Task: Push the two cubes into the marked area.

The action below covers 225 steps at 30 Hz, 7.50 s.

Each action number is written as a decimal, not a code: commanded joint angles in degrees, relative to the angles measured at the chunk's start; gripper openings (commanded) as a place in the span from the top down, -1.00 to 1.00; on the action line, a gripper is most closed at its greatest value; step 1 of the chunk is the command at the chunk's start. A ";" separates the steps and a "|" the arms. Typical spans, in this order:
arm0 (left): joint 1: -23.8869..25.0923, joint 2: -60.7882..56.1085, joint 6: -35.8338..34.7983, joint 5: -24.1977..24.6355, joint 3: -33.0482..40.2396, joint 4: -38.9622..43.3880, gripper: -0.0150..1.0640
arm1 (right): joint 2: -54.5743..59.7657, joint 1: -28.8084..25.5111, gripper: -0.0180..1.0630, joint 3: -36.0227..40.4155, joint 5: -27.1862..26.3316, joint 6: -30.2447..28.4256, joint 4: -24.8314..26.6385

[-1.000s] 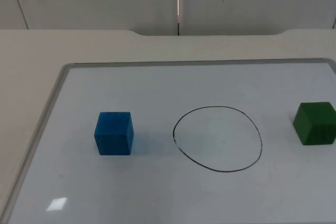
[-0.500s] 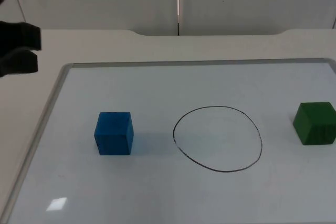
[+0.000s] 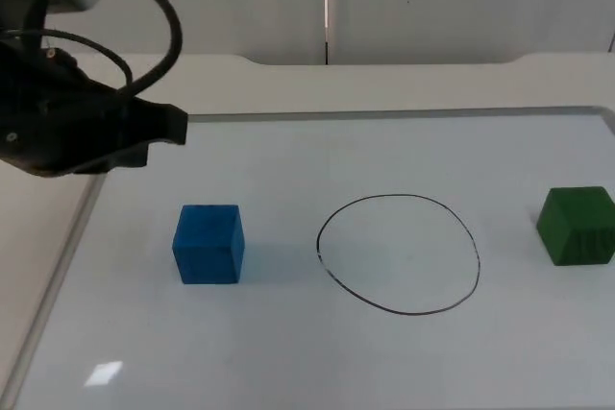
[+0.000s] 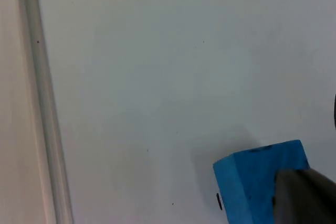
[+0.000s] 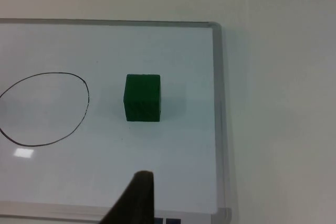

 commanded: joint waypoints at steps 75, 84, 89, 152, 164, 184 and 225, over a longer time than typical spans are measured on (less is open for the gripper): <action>-0.42 19.82 2.47 4.46 -7.83 -4.44 0.98 | -0.21 -0.12 -0.98 0.10 -0.23 0.20 -0.20; -0.52 19.82 2.47 6.08 -8.81 -4.44 0.98 | -0.21 -0.12 -0.98 0.10 -0.23 0.20 -0.20; -1.91 19.82 2.62 6.08 -8.81 -4.19 0.98 | -0.21 -0.12 -0.98 0.10 -0.23 0.20 -0.20; -9.10 23.21 3.69 6.13 -12.67 -4.34 0.98 | -0.21 -0.12 -0.98 0.10 -0.23 0.20 -0.31; -9.10 23.21 3.69 8.85 -12.67 -4.24 0.98 | -0.21 -0.12 -0.98 0.10 -0.23 0.20 -0.31; -11.75 23.62 4.72 3.84 -12.81 -5.46 0.98 | -0.21 -0.12 -0.98 0.10 -0.23 0.20 -0.31; -17.42 25.79 5.39 2.53 -16.18 -6.84 0.98 | -0.21 -0.12 -0.98 0.10 -0.23 0.20 -0.18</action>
